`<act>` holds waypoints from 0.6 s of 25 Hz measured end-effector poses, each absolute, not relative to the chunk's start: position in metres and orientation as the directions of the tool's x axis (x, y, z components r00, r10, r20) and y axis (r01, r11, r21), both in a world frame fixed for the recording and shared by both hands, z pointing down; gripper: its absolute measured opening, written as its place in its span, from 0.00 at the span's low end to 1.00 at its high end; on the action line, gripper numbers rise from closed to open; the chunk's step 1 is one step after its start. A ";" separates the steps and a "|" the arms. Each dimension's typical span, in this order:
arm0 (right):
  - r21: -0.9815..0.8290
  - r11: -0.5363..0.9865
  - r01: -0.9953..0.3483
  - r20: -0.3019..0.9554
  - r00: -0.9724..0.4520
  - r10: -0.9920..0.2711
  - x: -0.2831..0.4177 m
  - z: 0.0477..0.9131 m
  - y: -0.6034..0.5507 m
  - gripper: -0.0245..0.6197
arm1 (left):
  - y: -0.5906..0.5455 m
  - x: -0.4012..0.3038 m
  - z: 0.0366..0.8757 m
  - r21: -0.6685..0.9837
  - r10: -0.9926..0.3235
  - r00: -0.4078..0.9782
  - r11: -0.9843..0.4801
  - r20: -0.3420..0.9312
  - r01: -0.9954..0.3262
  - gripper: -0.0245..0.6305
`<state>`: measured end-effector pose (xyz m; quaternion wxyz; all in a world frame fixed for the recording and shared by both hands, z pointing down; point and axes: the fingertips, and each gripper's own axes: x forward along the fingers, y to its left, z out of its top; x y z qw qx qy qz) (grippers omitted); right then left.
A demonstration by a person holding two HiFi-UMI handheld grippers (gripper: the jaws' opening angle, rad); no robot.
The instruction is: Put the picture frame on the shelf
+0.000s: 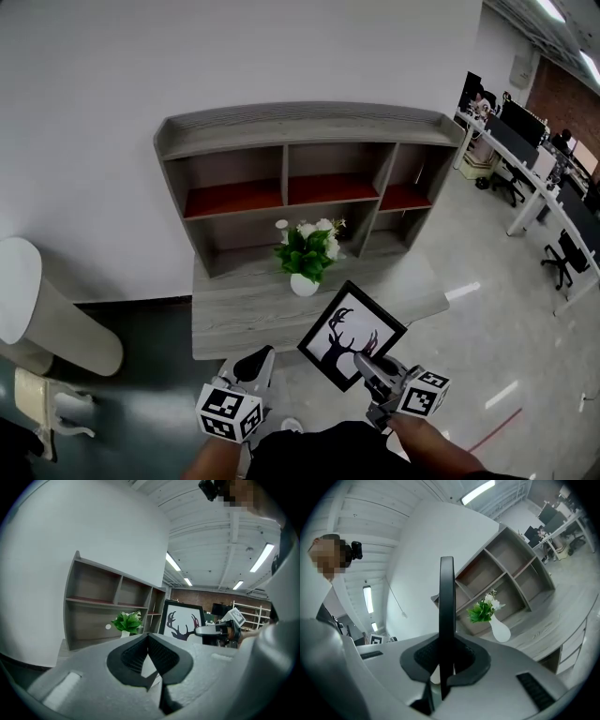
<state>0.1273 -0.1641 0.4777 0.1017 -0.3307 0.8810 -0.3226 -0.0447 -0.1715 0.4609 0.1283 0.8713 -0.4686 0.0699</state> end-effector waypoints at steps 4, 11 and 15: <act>-0.647 0.566 -0.511 0.032 -0.759 -0.650 0.116 0.477 -0.181 0.10 | -0.188 -0.054 0.465 0.171 -0.795 0.551 -0.524 0.252 -0.834 0.05; -0.643 0.592 -0.486 0.013 -0.779 -0.626 0.104 0.471 -0.223 0.10 | -0.217 -0.066 0.470 0.184 -0.814 0.521 -0.488 0.257 -0.853 0.05; -0.650 0.608 -0.457 0.003 -0.801 -0.599 0.099 0.465 -0.254 0.10 | -0.241 -0.070 0.463 0.168 -0.832 0.487 -0.458 0.264 -0.873 0.05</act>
